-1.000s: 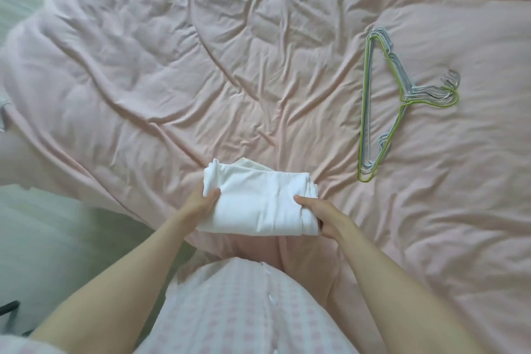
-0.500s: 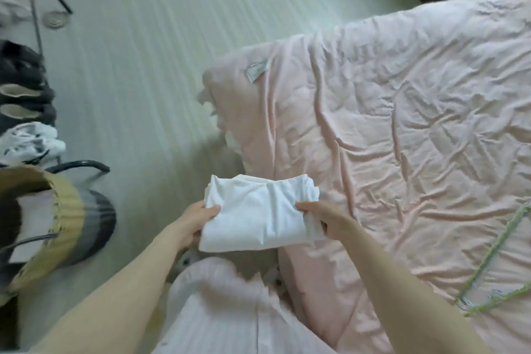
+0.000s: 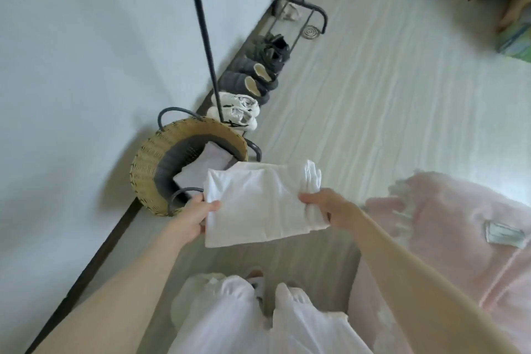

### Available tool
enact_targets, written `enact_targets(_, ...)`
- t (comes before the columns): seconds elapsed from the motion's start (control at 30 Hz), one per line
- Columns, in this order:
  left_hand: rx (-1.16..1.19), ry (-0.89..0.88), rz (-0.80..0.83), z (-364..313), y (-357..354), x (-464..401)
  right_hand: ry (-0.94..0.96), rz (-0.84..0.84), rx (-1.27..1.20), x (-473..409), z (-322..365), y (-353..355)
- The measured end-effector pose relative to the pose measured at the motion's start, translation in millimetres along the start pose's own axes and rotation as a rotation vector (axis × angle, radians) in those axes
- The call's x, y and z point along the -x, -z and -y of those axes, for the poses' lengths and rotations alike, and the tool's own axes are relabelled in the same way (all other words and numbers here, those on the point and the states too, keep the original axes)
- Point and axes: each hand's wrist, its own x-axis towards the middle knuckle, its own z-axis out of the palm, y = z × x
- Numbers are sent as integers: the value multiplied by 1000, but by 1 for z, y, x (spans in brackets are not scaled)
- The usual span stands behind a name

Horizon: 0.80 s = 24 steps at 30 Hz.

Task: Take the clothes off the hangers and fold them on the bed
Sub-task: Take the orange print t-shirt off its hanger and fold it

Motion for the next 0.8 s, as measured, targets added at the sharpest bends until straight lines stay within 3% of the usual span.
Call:
enact_targets(0.23, 238, -5, -208, -49, 84, -61, 50, 134, 265, -105, 139, -90)
enact_targets(0.4, 337, 36, -347, -61, 136, -163, 63, 198, 453, -229, 197, -164)
enact_targets(0.57, 327, 163, -427, -32, 161, -267, 144, 266, 758, -343, 192, -222)
enact_targets(0.8, 228, 246, -407, 47, 166, -430, 155, 234, 1047, -518, 115, -265)
